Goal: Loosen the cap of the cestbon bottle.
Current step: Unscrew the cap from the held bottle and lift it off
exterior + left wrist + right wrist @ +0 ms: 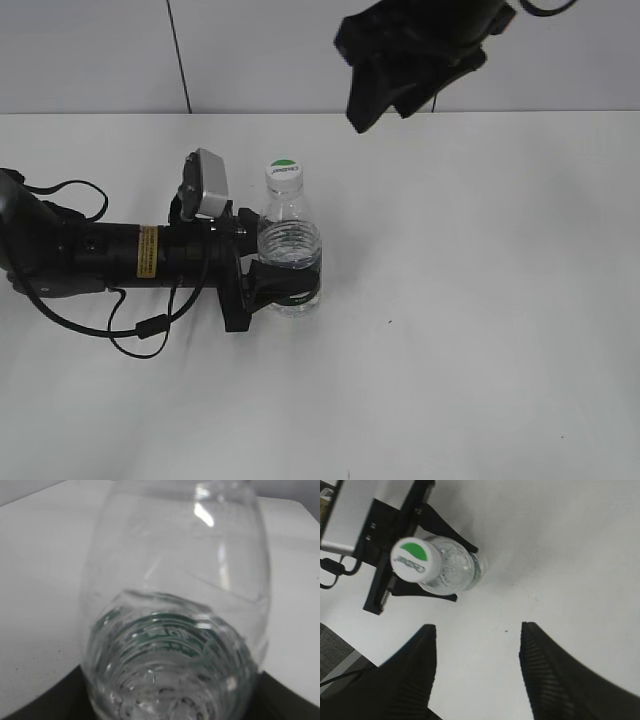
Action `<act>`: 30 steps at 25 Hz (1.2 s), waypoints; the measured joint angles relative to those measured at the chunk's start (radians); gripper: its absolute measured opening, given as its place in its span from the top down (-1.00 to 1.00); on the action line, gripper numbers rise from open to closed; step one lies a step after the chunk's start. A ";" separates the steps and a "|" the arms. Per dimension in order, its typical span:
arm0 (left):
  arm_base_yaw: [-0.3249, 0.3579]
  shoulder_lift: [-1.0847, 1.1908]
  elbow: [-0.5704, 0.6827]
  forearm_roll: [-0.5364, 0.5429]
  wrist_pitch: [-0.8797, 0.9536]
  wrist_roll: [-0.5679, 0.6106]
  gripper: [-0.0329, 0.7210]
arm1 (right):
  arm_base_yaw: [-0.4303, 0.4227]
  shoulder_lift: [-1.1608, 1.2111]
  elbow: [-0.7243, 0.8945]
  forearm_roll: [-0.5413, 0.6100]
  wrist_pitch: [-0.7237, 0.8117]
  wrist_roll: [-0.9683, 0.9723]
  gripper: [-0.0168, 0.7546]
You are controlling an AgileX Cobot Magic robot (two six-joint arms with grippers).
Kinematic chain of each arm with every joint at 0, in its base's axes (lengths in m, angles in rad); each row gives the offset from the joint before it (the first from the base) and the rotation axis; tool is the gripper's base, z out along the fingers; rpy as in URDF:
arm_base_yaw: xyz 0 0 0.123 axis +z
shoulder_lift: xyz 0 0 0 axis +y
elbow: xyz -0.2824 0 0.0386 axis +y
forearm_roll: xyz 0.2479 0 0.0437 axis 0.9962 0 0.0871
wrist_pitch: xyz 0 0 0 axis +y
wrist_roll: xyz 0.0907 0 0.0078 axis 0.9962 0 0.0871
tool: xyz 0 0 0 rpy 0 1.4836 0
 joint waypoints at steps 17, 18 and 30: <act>0.000 0.000 0.000 0.000 0.000 0.000 -0.18 | 0.174 0.206 -0.180 -0.074 0.001 0.019 -0.10; 0.000 0.000 0.000 0.000 0.000 0.000 -0.18 | 0.174 0.213 -0.180 -0.080 0.002 0.021 -0.10; 0.000 0.000 0.000 0.000 0.000 0.000 -0.18 | 0.174 0.243 -0.181 -0.095 0.002 0.022 -0.10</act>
